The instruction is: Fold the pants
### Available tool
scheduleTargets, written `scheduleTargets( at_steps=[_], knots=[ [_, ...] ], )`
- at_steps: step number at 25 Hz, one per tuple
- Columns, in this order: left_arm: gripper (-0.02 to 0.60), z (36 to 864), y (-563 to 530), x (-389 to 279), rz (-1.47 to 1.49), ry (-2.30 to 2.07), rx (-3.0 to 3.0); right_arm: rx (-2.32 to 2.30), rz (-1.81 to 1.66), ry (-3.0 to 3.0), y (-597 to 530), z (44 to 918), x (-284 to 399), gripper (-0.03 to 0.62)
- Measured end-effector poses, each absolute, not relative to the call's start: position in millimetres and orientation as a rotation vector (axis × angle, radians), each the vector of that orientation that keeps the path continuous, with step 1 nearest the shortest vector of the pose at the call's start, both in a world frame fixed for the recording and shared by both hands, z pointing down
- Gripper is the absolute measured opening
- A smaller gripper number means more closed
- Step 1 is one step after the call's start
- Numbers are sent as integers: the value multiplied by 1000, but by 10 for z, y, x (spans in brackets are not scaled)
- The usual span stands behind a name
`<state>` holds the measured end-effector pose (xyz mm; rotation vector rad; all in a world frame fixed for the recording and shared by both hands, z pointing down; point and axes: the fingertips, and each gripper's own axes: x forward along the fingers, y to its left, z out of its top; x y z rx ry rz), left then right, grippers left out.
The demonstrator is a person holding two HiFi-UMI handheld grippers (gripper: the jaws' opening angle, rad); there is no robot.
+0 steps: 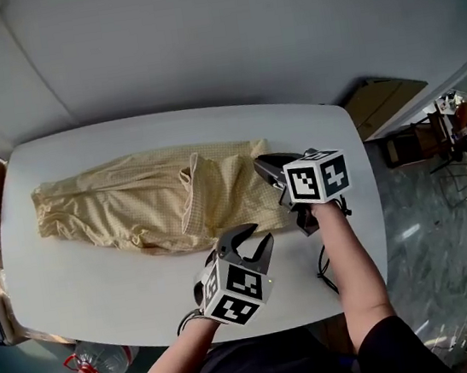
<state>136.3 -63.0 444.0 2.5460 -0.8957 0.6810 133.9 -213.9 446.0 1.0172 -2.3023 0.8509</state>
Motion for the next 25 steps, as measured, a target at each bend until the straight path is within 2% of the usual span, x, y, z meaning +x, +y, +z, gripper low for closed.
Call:
scheduleTargets(
  at_steps=[7,10,14,25],
  knots=[
    [171,4572,-770,1871,825,-873,2638,1068,871,-2245,-2270,4618,1793,84],
    [180,4680,-834,1998,902,-904,2647,1072,899,-2242,-2354,4675,1870,98],
    [229,4777,-901,2042,913,-969,2608,1038,966,-2265,-2426,4726,1863,118],
    [234,5031,-947,1997,940,-962,2480,962,1024,-2227,-2500,5003,1767,132]
  ],
)
